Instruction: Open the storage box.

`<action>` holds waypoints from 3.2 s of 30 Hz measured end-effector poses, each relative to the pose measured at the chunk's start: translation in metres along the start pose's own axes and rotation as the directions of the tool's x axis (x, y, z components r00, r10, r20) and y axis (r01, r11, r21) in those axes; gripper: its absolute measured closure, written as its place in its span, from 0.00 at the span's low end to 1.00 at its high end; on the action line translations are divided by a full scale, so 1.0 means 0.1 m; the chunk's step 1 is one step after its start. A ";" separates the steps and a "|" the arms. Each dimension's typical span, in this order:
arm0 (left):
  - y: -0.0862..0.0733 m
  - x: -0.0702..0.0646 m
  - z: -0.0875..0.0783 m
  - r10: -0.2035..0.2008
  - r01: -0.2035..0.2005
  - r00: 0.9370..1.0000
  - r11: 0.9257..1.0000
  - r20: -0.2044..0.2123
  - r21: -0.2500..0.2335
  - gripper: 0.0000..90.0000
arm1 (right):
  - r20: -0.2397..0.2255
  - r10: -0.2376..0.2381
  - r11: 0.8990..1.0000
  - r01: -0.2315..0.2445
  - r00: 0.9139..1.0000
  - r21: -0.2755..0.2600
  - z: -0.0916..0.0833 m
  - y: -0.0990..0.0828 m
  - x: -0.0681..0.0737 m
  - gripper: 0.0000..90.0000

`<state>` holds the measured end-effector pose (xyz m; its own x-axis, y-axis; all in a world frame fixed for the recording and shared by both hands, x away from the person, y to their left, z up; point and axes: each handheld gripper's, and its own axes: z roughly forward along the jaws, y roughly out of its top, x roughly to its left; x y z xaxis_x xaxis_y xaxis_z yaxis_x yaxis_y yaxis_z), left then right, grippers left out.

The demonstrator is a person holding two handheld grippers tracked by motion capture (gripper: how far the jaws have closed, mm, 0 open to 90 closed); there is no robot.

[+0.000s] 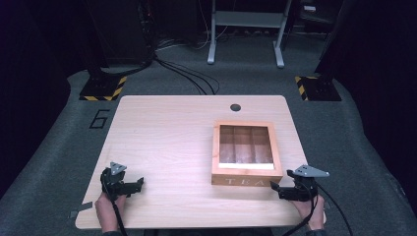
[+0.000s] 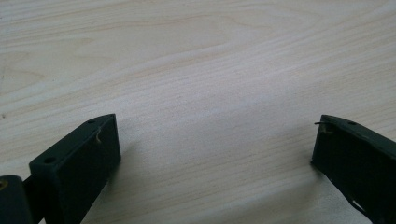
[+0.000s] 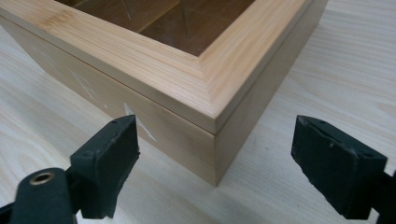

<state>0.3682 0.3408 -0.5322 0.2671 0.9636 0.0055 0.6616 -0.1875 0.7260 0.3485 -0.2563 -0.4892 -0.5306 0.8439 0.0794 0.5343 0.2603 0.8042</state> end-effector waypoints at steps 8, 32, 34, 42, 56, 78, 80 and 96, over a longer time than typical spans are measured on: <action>0.00 0.00 0.00 0.000 0.000 1.000 1.000 0.000 0.000 0.01 | -0.002 -0.018 0.999 0.018 1.000 -0.047 -0.04 0.02 0.05 0.33; 0.00 0.00 0.00 0.000 0.000 1.000 1.000 0.000 0.000 0.01 | -0.045 -0.008 0.999 0.006 0.999 -0.044 -0.07 -0.02 0.02 0.56; 0.00 0.00 0.00 0.000 0.000 1.000 1.000 0.000 0.000 0.01 | -0.041 -0.008 0.999 0.006 0.999 -0.051 -0.09 -0.02 0.02 0.58; 0.00 0.00 0.00 0.000 0.000 1.000 1.000 0.000 0.000 0.01 | -0.024 -0.016 0.998 0.015 1.000 -0.063 -0.12 -0.02 0.04 0.64; 0.00 0.00 0.00 -0.001 0.001 1.000 1.000 0.000 -0.001 0.01 | -0.037 0.017 0.992 -0.021 0.999 -0.125 -0.16 -0.04 0.03 0.70; 0.00 0.00 0.00 -0.001 0.001 1.000 1.000 -0.001 -0.001 0.01 | -0.049 0.035 0.978 -0.045 0.998 -0.204 -0.08 0.06 0.06 0.75; 0.00 0.00 0.00 -0.001 0.001 1.000 1.000 0.000 -0.001 0.01 | -0.037 0.033 0.975 -0.040 0.999 -0.219 -0.07 0.08 0.06 0.76; 0.00 0.00 0.00 -0.001 0.001 1.000 1.000 0.002 -0.001 0.01 | -0.044 0.023 0.963 -0.034 0.999 -0.266 -0.13 0.30 0.00 0.87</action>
<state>0.3682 0.3406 -0.5323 0.2680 0.9634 0.0030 0.6613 -0.1863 0.7266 0.3567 -0.2547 -0.4573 -0.5468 0.8281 0.1239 0.3577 0.0972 0.9288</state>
